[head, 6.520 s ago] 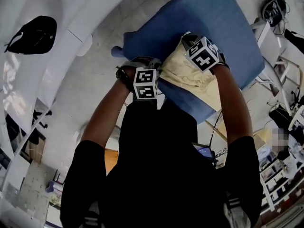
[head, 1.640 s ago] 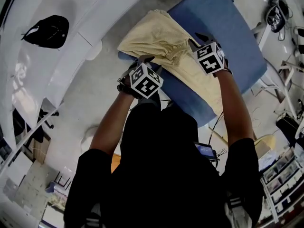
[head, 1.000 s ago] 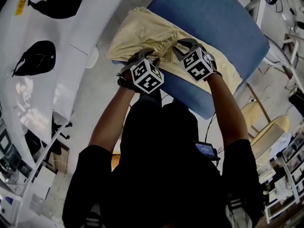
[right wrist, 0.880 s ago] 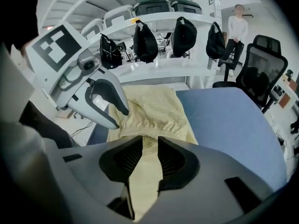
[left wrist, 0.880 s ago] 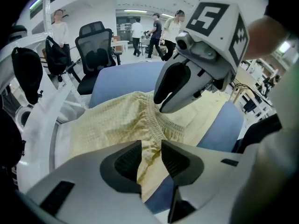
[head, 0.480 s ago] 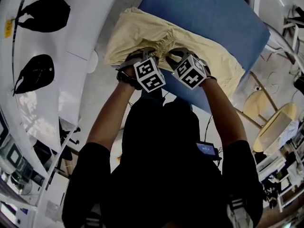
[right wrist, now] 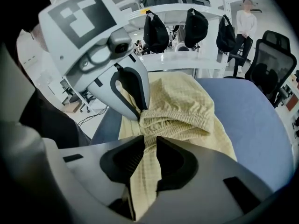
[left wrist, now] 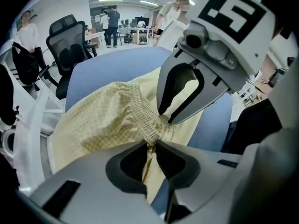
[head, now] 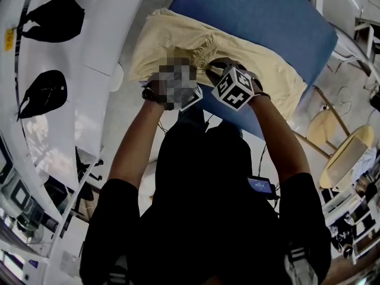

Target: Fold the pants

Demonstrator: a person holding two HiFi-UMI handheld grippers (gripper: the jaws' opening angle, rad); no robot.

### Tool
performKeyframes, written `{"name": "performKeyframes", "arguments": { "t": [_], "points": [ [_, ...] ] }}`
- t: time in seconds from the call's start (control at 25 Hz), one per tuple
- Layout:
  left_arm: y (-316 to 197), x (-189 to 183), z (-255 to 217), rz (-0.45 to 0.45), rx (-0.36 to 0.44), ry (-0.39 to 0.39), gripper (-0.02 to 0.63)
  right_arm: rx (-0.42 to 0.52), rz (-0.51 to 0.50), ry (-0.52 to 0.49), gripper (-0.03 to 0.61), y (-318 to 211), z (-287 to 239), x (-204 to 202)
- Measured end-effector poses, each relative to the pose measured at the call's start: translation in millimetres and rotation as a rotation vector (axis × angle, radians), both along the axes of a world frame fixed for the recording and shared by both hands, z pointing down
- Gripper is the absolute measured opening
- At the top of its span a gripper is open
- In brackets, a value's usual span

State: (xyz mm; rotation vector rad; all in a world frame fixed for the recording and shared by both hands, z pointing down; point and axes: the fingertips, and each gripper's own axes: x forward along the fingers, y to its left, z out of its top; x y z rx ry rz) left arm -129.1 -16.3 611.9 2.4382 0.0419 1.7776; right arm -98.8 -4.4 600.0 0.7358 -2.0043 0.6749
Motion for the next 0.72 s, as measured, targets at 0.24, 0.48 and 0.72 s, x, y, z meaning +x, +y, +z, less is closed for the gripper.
{"name": "performKeyframes", "arguments": {
  "t": [0.24, 0.48, 0.72],
  "points": [
    [9, 0, -32, -0.008, -0.045, 0.043, 0.054, 0.008, -0.001, 0.043, 0.081, 4, 7, -1],
    [34, 11, -49, -0.008, -0.047, 0.067, 0.051, 0.022, -0.002, 0.034, 0.083, 8, 2, 3],
    [44, 6, -21, -0.032, -0.067, 0.019, 0.051, 0.098, 0.132, 0.041, 0.084, -8, -18, 53]
  ]
}}
